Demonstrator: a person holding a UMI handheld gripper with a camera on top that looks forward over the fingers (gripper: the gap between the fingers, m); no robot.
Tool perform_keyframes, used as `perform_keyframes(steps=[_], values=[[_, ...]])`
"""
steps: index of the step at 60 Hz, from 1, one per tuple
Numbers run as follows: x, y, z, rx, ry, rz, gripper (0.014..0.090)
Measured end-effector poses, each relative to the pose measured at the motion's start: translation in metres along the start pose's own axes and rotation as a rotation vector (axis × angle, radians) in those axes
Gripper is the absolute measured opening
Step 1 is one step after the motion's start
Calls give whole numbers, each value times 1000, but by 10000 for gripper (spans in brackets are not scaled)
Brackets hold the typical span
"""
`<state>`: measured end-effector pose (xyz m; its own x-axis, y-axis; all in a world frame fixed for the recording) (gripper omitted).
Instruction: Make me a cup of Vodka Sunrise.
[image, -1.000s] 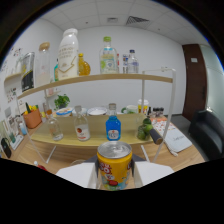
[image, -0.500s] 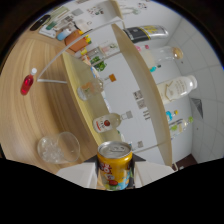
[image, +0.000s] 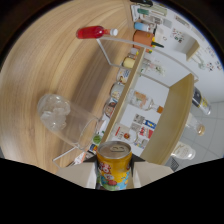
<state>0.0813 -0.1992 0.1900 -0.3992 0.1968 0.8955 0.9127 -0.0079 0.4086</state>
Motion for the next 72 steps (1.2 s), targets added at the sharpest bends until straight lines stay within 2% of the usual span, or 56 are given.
perform_keyframes(steps=[9,16,25,34,42,49,65,72], values=[[19,4,-8,8,18,201,509],[52,19,-23,23,60,562,509],[93,68,-42,49,101,1140,510],[96,127,-52,98,140,1598,511],[55,166,-45,104,112,1850,512],[-7,179,-26,54,47,1963,512],[-154,159,17,-112,-167,2101,511],[-186,145,29,-135,-234,2112,510]])
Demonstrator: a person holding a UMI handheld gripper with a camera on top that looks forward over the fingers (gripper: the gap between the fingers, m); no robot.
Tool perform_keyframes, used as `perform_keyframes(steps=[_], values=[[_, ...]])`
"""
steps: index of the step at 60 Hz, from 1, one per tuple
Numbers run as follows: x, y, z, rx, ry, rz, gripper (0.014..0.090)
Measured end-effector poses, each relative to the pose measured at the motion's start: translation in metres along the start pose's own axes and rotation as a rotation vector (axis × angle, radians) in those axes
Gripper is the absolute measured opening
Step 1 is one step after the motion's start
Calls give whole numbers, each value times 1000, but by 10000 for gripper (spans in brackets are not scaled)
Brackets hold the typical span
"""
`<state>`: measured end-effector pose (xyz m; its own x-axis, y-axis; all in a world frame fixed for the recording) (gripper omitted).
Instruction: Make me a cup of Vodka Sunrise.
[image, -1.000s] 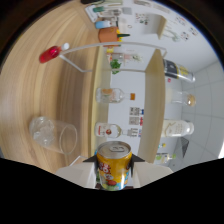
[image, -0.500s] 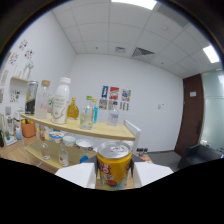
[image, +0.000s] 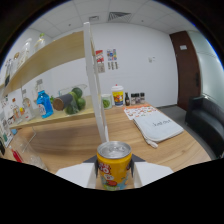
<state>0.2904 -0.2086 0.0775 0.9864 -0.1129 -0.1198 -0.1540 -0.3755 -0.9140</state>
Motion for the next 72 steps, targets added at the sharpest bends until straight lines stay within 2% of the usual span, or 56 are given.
perform_keyframes(steps=[11,23,37,40,44,47,55,65,72], values=[[-4,20,12,-51,-20,-13,515],[-8,25,7,-53,-39,-56,530],[-7,40,-7,-104,-7,-100,539],[-5,43,-9,-126,18,-111,601],[-8,40,-17,-139,36,-106,785],[-13,33,-26,-130,41,-97,860],[-40,5,-64,-92,79,-74,853],[-116,-11,-109,-42,29,-77,852],[-173,6,-127,-63,-12,-95,844]])
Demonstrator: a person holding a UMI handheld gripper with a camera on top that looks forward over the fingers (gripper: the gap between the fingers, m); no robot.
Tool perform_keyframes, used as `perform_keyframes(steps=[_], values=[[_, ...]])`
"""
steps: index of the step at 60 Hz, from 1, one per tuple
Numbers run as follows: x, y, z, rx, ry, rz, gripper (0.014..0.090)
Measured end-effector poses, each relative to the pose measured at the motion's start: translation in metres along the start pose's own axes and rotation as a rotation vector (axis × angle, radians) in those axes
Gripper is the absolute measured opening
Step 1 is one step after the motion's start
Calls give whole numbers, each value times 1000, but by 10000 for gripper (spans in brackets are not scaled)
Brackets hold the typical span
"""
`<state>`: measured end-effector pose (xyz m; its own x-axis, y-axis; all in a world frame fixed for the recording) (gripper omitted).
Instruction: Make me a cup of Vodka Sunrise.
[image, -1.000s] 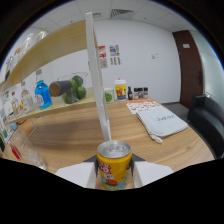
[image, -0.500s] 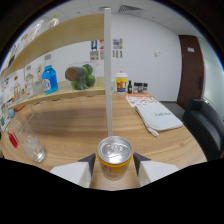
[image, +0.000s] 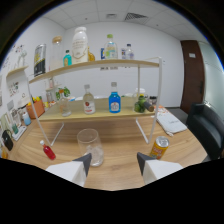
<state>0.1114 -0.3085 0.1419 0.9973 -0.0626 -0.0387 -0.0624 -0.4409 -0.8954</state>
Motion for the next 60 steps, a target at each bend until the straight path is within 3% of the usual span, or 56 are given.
perform_keyframes(steps=[10,34,45,51,56,60], values=[[-70,6,-5,-20,-46,-14,858],[-175,-116,70,148,-120,15,845],[-184,-132,126,118,-85,-1,707],[-183,-122,148,49,-53,-8,524],[-178,-119,154,42,-12,-29,369],[-178,-119,153,44,-8,-43,364]])
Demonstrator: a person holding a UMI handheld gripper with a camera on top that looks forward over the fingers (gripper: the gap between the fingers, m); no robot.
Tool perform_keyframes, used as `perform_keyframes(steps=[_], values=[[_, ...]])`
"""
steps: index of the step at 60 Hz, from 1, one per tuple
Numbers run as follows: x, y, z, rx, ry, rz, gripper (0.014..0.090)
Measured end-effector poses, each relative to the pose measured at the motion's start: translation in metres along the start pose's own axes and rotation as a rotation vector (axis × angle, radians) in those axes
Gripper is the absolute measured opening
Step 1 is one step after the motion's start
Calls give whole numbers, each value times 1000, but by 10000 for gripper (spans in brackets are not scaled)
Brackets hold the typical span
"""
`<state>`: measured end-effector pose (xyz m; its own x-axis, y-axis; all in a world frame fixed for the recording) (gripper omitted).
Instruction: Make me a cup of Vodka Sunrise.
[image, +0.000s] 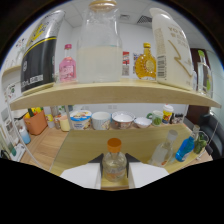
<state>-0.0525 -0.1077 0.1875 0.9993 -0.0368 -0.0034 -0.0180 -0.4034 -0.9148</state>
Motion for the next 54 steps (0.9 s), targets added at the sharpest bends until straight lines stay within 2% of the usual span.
perform_keyframes(steps=[6,11,26,38,54], values=[[0,1,-4,-9,-4,-13,360],[-3,-6,-16,14,-26,-15,358],[-14,-14,-87,90,-96,-5,354],[-13,52,-113,45,-100,8,353],[-8,140,-59,-70,-68,42,353]])
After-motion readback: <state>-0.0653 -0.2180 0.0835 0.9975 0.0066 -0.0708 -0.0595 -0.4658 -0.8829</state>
